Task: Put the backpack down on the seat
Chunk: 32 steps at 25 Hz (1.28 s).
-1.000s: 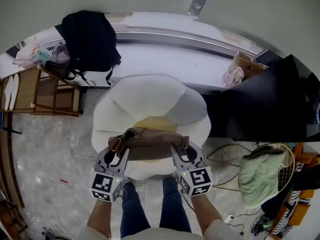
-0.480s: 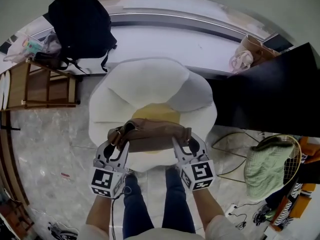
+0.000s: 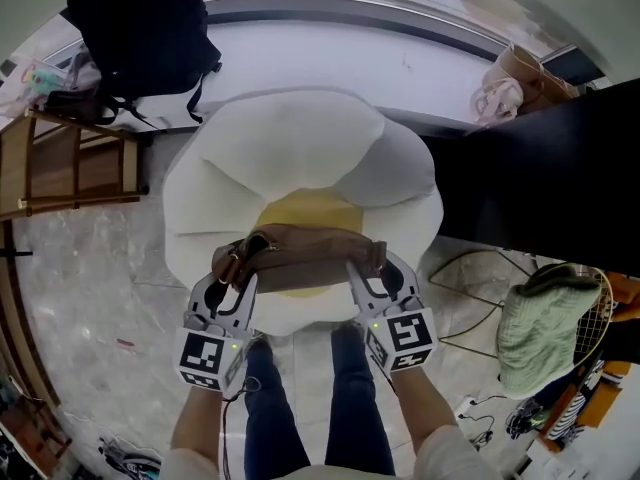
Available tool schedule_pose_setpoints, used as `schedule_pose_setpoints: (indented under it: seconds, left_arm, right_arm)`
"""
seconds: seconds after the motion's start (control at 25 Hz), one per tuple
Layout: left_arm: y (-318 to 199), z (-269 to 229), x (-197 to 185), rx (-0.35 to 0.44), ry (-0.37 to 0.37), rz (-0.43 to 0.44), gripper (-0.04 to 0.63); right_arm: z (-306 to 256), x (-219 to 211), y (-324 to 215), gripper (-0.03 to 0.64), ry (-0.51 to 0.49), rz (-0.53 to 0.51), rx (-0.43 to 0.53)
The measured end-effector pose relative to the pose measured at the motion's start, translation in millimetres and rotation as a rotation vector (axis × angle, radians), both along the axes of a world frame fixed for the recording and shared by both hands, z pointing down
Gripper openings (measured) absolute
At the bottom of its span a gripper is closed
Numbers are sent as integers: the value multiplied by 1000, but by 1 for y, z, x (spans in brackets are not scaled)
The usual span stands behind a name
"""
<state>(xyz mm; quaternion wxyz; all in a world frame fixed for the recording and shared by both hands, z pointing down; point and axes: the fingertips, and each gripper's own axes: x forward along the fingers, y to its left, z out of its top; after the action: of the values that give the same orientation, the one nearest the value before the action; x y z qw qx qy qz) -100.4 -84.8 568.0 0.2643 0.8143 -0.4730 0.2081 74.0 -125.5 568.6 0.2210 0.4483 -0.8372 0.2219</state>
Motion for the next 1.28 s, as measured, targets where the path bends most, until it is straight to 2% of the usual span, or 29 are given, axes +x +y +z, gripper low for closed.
schedule_pose_setpoints:
  seconds: [0.24,0.48,0.88,1.28]
  left_arm:
    - [-8,31,-1,2,10,-14,110]
    - [-8,69,-7,-34,-4,-21,110]
    - [-24,112,-6,-8,-2,-32,109]
    - [-34,159,-4,-20,0,-48,110]
  right_arm:
    - [32,0,-9,176,5,-12,-5]
    - [68,-7,-15,176,9,-34,-15]
    - [117,-6,-26,176,5,-44,-24]
    - [162,-4,-32,176,13,-49,-29]
